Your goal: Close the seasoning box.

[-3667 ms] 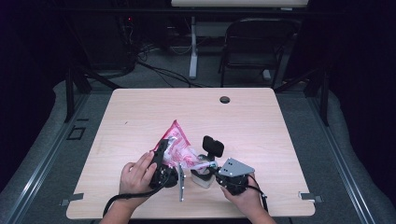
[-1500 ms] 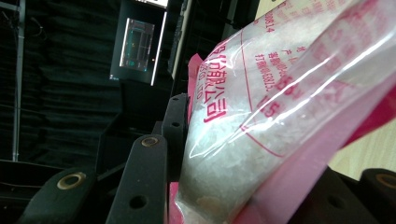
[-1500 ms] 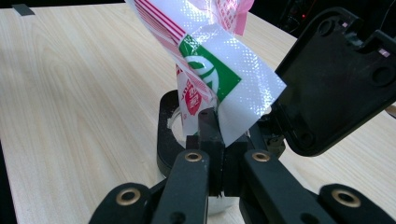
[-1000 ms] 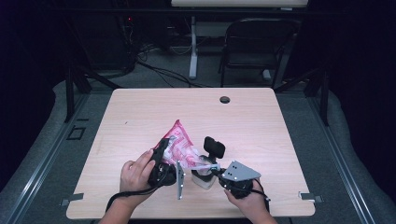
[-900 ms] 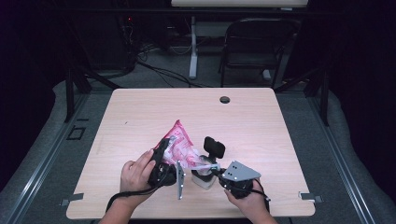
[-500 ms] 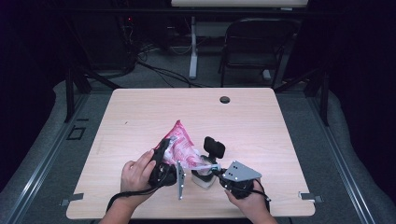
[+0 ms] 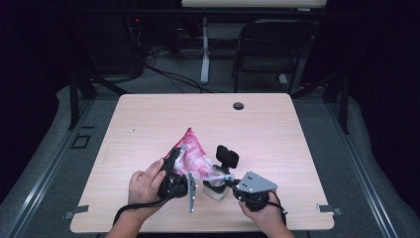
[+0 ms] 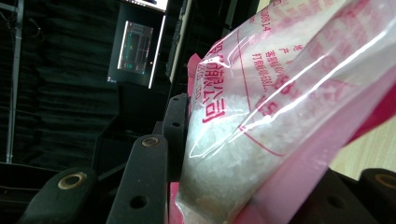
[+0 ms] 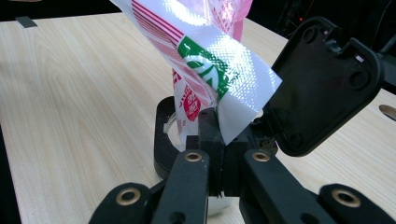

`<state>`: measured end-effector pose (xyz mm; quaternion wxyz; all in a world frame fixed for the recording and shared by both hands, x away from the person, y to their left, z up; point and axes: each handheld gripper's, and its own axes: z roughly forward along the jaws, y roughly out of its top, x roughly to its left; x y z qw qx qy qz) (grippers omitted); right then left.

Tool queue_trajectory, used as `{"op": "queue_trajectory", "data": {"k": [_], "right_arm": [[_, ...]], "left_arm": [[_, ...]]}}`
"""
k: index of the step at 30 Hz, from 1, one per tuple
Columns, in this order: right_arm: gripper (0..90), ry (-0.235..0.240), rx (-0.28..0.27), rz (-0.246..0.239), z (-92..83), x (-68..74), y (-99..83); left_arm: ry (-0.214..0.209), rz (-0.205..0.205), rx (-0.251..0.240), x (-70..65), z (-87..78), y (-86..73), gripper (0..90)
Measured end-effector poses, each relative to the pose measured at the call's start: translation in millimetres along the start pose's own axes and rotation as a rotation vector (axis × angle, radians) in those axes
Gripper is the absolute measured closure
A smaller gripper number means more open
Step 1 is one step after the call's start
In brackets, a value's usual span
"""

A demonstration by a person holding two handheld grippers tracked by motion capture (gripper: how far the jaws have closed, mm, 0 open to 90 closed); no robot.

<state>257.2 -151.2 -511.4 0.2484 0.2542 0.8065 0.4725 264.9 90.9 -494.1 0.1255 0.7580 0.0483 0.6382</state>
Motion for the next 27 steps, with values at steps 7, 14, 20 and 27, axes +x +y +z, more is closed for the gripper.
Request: {"op": "queue_trajectory", "data": {"k": [7,14,20,27], "right_arm": [[90.0,0.000,-0.001,-0.001,-0.2,0.0,0.0],[89.9,0.001,-0.003,0.001,-0.4,0.4,0.1],[90.0,0.002,-0.002,0.001,-0.3,0.4,0.0],[90.0,0.001,-0.001,-0.001,-0.3,0.3,-0.4]], "left_arm": [[0.005,0.001,-0.004,0.4,-0.3,0.3,68.5],[0.002,0.004,0.002,1.2,-1.1,0.5,68.5],[0.005,0.003,-0.002,1.0,-0.7,0.4,68.5],[0.000,0.003,-0.001,0.8,-0.9,0.7,68.5]]}}
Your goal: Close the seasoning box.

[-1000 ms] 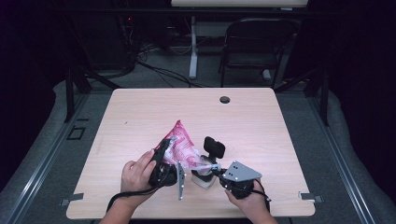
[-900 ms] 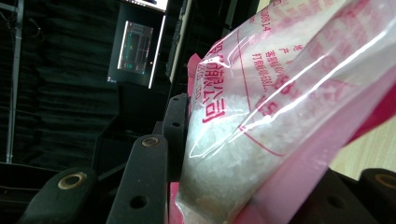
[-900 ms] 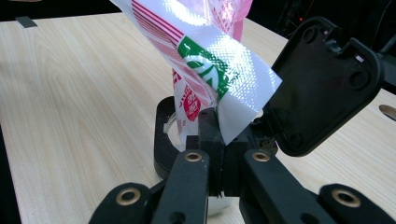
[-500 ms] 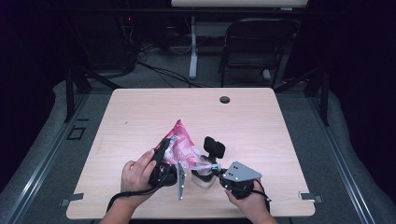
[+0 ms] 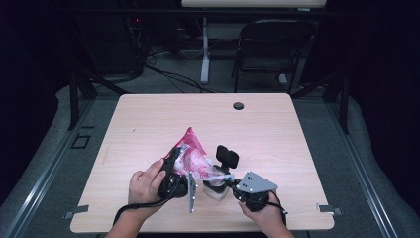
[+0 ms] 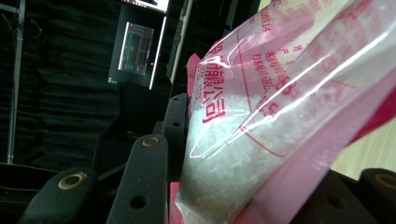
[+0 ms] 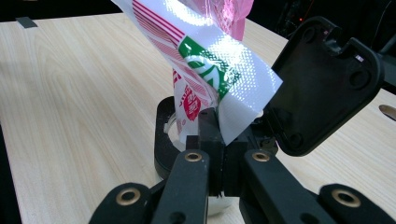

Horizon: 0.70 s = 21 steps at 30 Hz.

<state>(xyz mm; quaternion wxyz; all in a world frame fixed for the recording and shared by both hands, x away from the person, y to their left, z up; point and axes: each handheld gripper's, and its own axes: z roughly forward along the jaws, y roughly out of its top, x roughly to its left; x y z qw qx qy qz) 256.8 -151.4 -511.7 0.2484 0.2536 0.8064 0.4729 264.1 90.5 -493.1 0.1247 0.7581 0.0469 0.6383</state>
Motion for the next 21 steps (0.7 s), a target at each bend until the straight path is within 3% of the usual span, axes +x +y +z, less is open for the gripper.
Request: {"op": "queue_trajectory", "data": {"k": [21], "right_arm": [[90.0,0.003,-0.001,0.005,0.4,0.0,-0.7]], "left_arm": [[0.002,0.000,-0.006,-0.1,0.5,0.3,68.6]]}}
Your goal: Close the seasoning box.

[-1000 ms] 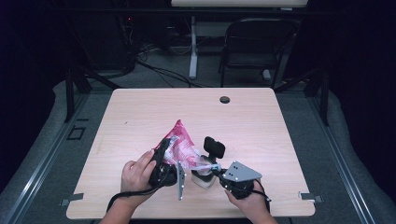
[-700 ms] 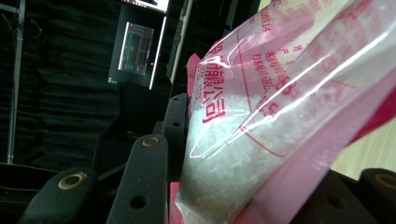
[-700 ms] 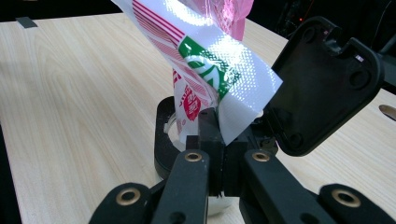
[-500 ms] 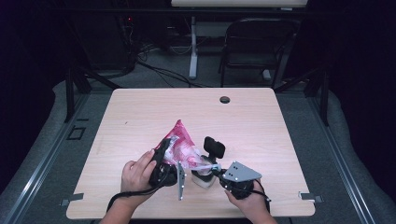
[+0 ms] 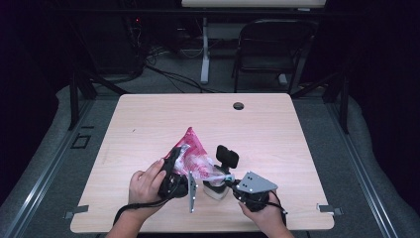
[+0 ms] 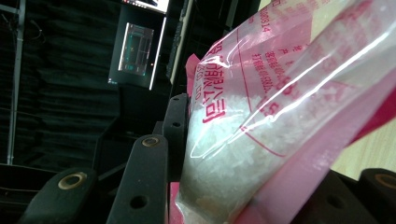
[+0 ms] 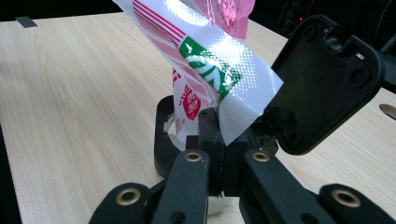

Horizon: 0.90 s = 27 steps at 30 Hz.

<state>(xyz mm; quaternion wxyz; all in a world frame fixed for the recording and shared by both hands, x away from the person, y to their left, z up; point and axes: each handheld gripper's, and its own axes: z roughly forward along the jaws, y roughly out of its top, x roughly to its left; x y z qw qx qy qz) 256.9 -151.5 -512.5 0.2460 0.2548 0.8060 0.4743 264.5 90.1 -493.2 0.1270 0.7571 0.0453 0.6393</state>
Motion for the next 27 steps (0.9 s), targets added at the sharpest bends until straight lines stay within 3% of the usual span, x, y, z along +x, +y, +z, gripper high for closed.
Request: {"op": "queue_trajectory", "data": {"k": [27], "right_arm": [[90.0,-0.004,0.001,-0.004,-0.5,0.2,0.3]], "left_arm": [[-0.005,-0.002,0.002,-0.1,-0.4,-0.2,68.6]]}}
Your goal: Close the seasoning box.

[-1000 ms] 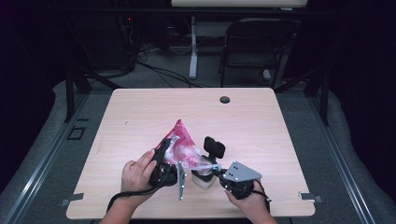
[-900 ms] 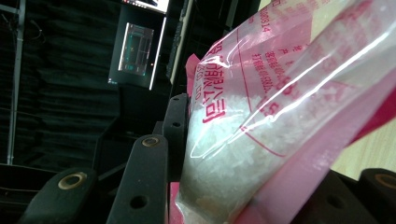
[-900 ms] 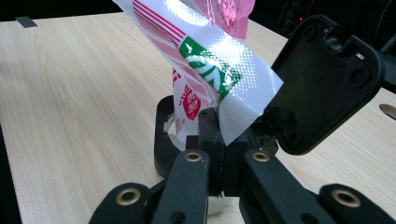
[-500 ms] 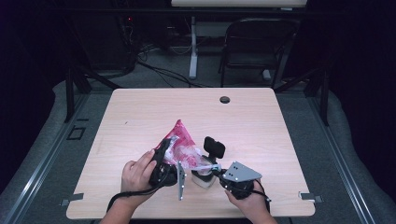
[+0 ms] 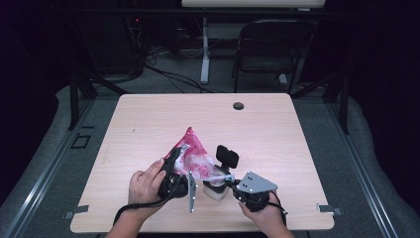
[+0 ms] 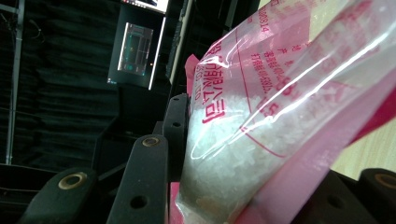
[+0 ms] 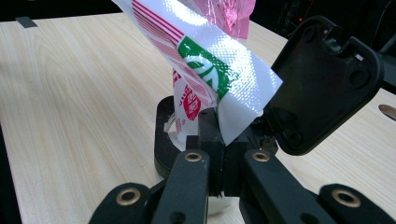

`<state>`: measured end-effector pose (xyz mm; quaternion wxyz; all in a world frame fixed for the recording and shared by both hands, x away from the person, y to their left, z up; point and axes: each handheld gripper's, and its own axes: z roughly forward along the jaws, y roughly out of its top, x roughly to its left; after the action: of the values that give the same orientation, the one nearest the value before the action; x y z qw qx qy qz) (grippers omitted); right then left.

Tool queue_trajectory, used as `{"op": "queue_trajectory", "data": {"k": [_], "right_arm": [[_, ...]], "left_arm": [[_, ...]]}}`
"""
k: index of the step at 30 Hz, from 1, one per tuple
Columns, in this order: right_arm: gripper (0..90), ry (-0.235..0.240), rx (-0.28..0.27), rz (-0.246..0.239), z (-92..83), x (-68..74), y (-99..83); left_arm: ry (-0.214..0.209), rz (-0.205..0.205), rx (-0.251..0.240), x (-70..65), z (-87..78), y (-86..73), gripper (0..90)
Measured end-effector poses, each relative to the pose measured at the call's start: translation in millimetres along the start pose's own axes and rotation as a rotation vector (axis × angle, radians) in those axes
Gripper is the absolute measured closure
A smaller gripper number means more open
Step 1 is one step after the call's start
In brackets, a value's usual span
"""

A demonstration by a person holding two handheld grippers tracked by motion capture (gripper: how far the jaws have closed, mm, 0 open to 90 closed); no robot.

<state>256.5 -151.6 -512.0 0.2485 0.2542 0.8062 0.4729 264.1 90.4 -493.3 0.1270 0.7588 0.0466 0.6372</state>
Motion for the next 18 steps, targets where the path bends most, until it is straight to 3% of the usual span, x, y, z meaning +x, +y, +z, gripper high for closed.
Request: {"op": "queue_trajectory", "data": {"k": [18], "right_arm": [[89.9,-0.001,-0.001,-0.001,-0.3,0.0,0.1]], "left_arm": [[-0.002,-0.007,-0.003,-1.1,1.0,-1.0,68.7]]}}
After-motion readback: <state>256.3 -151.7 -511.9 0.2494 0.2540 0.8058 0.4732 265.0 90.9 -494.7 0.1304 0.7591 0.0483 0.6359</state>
